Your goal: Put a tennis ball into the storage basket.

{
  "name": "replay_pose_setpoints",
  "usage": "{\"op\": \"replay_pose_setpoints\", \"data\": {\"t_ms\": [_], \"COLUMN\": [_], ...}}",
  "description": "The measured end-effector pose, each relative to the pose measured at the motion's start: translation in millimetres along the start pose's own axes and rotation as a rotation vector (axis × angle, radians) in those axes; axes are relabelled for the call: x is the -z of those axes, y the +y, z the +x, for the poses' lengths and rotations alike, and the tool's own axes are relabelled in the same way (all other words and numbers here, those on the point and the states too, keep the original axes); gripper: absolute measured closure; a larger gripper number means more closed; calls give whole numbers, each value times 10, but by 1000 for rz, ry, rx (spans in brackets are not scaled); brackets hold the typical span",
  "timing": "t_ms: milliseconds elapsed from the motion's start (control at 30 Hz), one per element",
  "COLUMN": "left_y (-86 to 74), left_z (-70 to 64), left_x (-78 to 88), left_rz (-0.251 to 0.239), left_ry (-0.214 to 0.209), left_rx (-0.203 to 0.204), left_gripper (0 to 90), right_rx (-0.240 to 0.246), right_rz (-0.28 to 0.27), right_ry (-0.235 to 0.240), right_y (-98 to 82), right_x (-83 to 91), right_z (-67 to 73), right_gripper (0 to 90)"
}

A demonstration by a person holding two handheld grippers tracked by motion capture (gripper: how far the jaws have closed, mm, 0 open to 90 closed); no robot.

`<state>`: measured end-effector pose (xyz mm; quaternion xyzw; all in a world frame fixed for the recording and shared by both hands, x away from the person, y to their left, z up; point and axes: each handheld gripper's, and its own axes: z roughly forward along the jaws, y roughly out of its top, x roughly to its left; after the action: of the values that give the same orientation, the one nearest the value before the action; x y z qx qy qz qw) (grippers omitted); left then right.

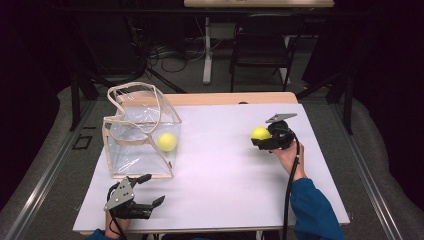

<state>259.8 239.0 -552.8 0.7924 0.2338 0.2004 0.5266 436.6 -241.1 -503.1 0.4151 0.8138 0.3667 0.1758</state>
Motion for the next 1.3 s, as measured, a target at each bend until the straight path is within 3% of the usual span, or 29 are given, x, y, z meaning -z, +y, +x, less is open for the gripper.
{"op": "replay_pose_setpoints", "data": {"t_ms": [67,133,467,533,1300], "left_y": [0,-1,1,1,1], "left_z": [-3,-3,-3,-3,-3], "left_x": [4,2,6,7,7], "left_rz": [-2,-4,-3,-2,-2], "left_ry": [2,2,0,1,0], "left_rx": [0,1,-2,0,-1], "left_gripper": [161,161,161,161,161], "right_rx": [0,32,32,53,95], "right_rz": [0,-25,-35,-45,-77], "right_ry": [0,9,15,26,61], "right_y": [0,65,82,116,226], "right_x": [0,57,80,108,115], "right_z": [0,85,108,170,354], "right_gripper": [262,263,263,263,263]}}
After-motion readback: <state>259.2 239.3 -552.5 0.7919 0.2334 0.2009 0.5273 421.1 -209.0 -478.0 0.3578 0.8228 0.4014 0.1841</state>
